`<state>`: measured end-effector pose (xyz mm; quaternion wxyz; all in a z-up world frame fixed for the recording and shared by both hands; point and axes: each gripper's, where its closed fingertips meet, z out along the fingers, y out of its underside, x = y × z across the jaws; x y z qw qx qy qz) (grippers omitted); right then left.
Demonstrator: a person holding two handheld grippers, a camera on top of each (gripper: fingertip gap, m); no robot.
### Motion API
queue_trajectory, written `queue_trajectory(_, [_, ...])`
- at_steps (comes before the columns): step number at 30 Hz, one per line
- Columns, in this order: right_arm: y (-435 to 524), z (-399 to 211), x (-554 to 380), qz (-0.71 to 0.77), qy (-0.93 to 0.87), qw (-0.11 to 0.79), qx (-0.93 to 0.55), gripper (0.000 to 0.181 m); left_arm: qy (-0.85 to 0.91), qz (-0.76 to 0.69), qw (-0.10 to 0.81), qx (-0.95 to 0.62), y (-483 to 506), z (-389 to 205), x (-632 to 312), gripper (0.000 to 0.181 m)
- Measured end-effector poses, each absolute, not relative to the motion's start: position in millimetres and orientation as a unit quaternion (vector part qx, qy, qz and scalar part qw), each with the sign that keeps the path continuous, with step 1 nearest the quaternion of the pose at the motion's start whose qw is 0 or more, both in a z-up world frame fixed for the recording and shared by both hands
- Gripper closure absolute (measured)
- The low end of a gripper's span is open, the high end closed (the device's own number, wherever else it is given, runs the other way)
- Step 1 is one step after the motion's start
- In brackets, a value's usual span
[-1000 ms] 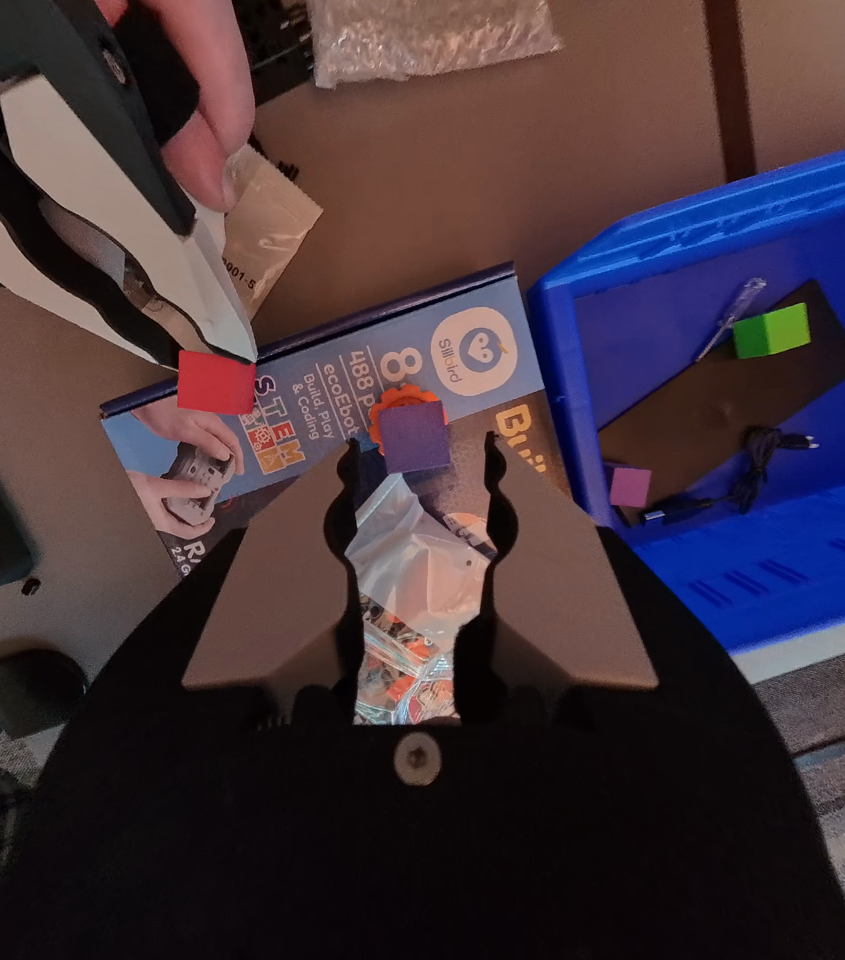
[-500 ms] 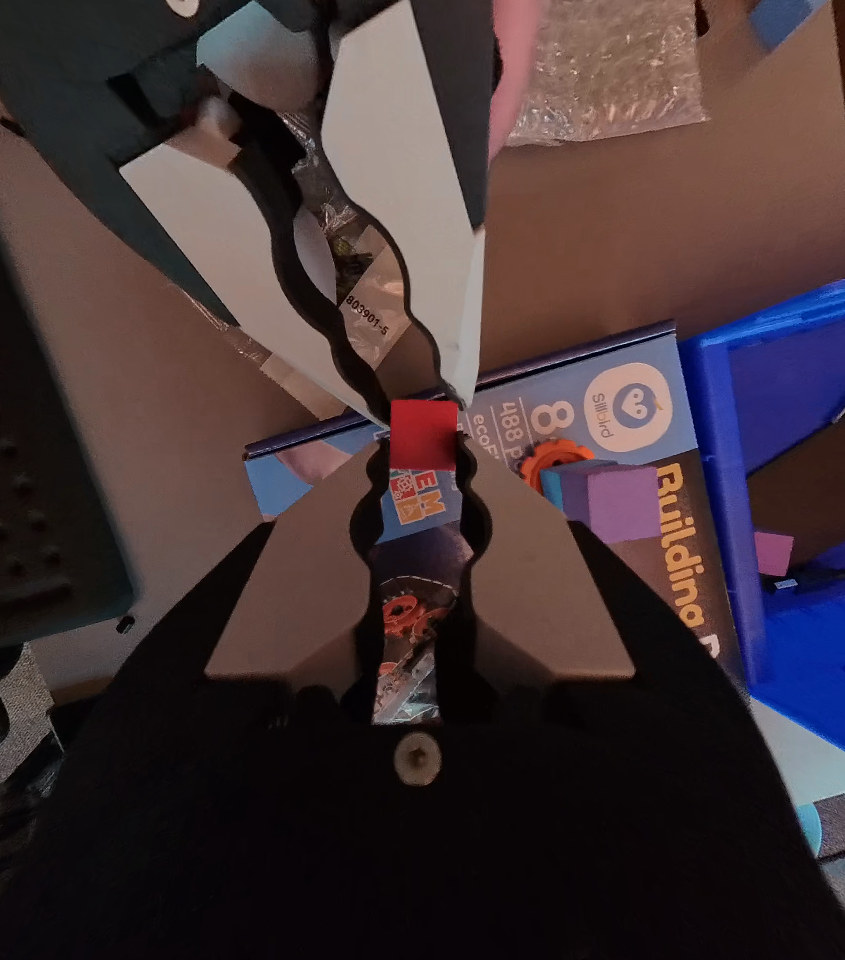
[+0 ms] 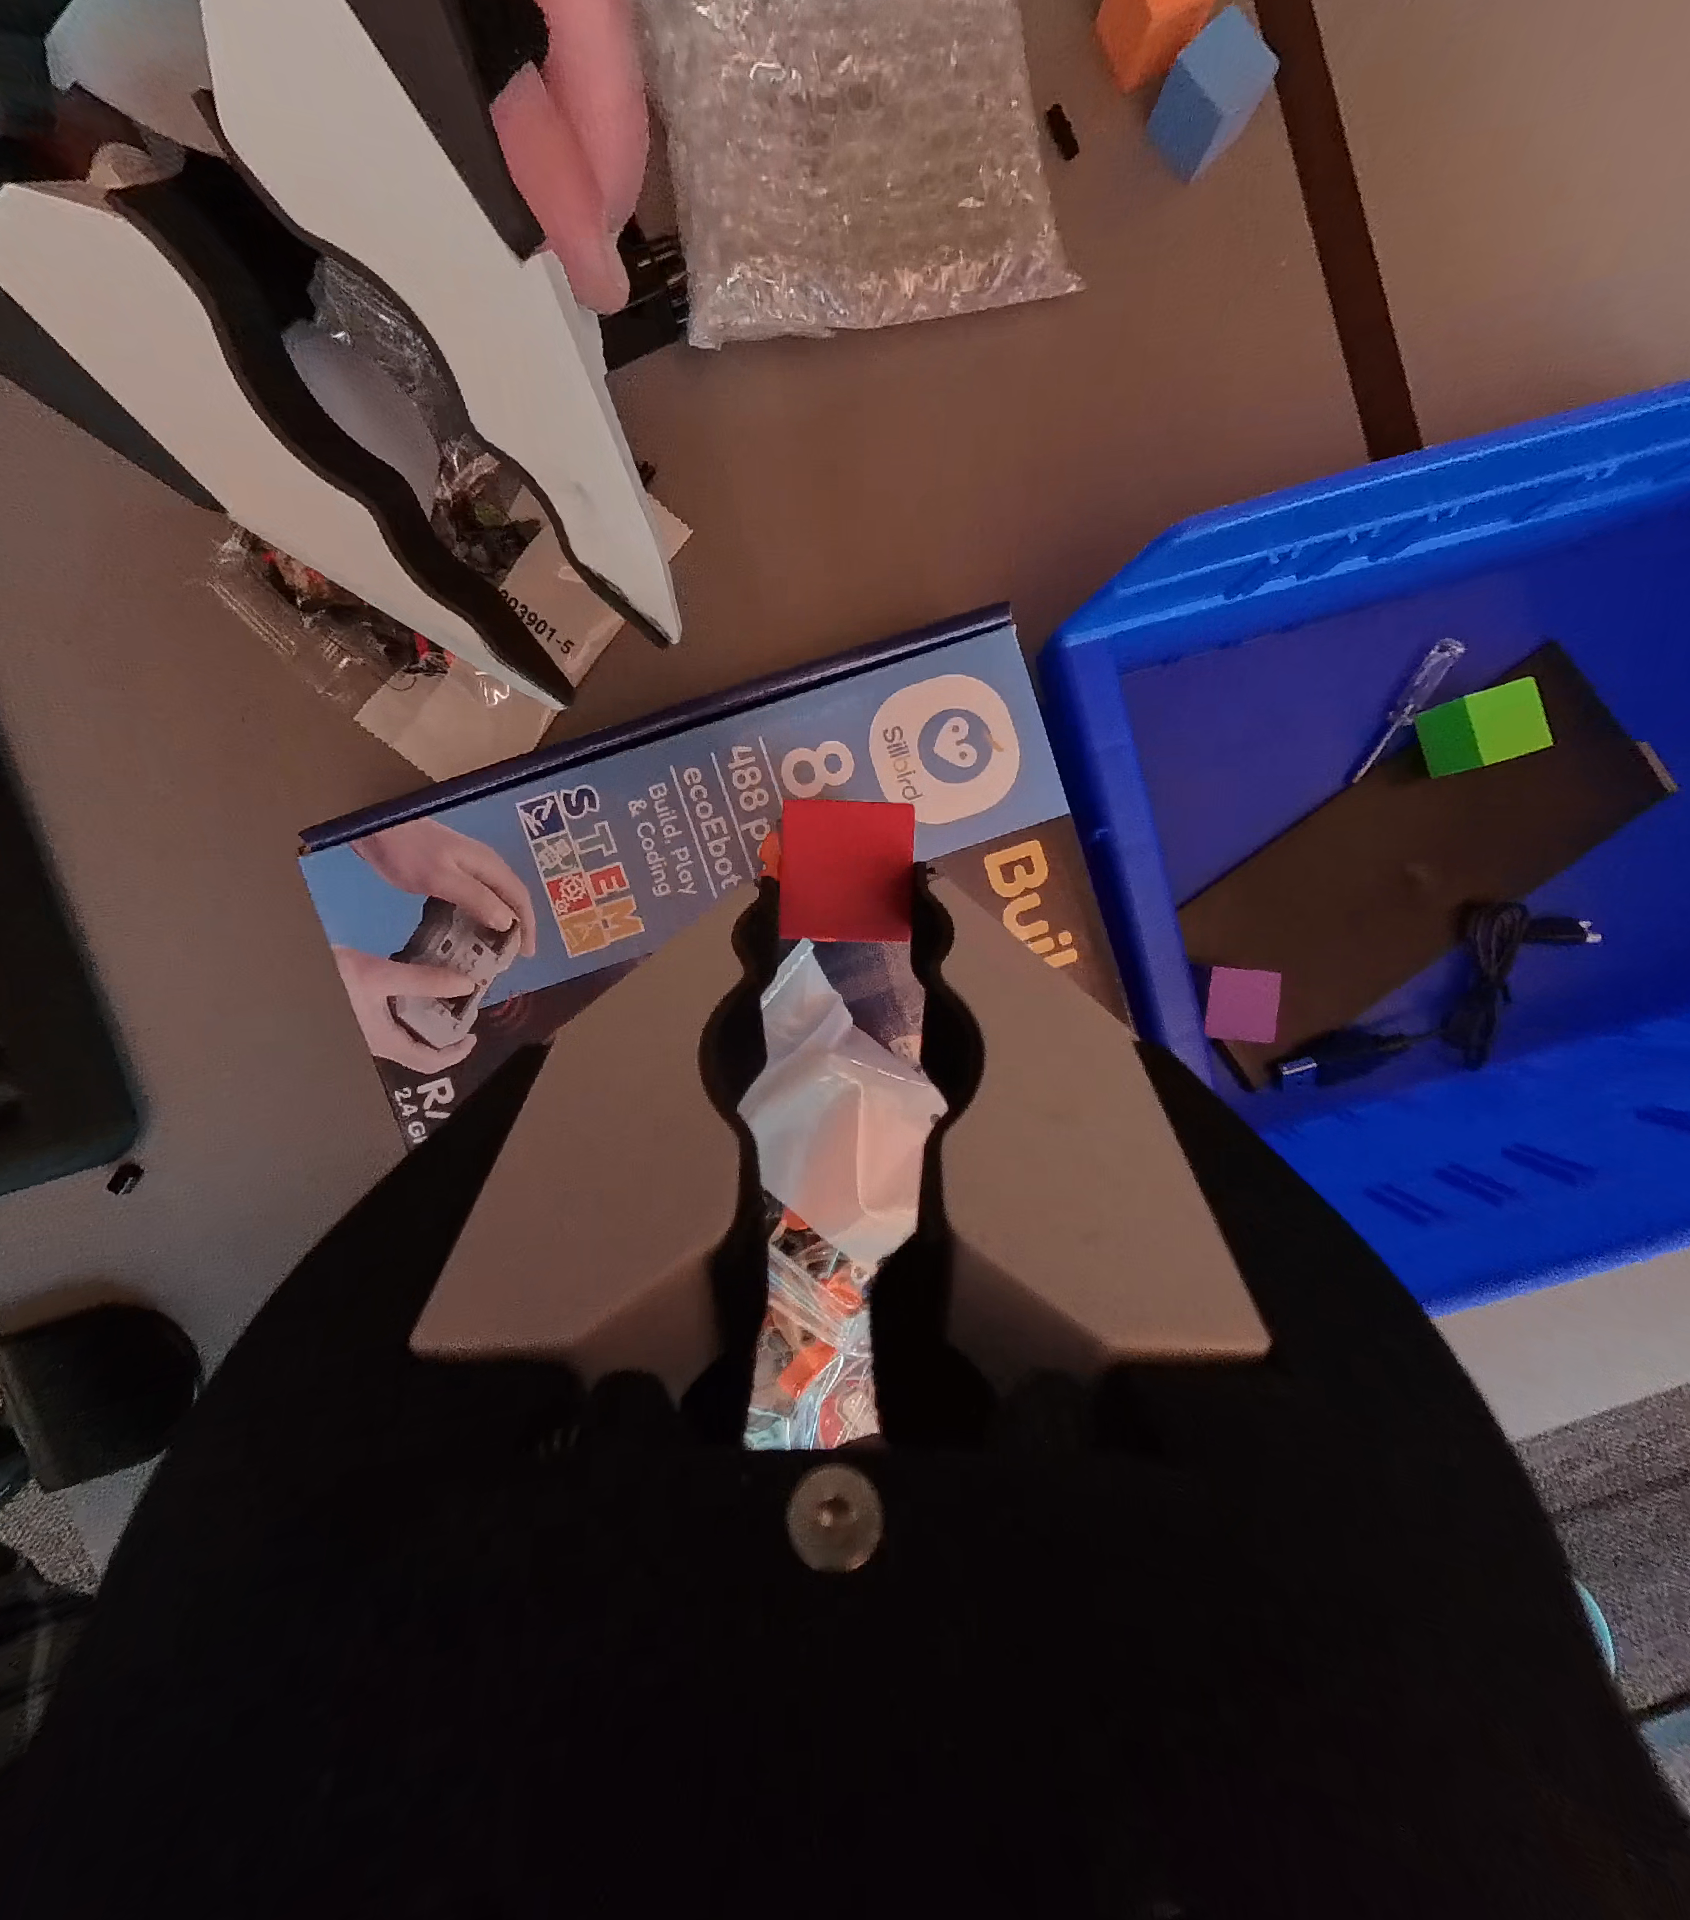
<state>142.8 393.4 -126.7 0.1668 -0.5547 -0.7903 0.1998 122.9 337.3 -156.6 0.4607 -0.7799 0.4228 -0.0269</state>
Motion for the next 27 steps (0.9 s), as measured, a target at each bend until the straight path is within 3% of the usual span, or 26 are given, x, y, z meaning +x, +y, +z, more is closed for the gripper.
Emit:
queue_trajectory(15, [391, -136, 140, 0.225, -0.797, 0.141, -0.543, 0.157, 0.425, -0.031, 0.455, -0.782, 337, -160, 123, 0.158])
queue_trajectory(21, [399, -124, 141, 0.227, -0.782, 0.161, -0.557, 0.137, 0.426, -0.033, 0.453, -0.783, 336, -160, 121, 0.157])
queue_trajectory(27, [417, -127, 180, 0.195, -0.735, 0.187, -0.621, 0.143, 0.422, -0.034, 0.454, -0.784, 336, -158, 117, 0.157])
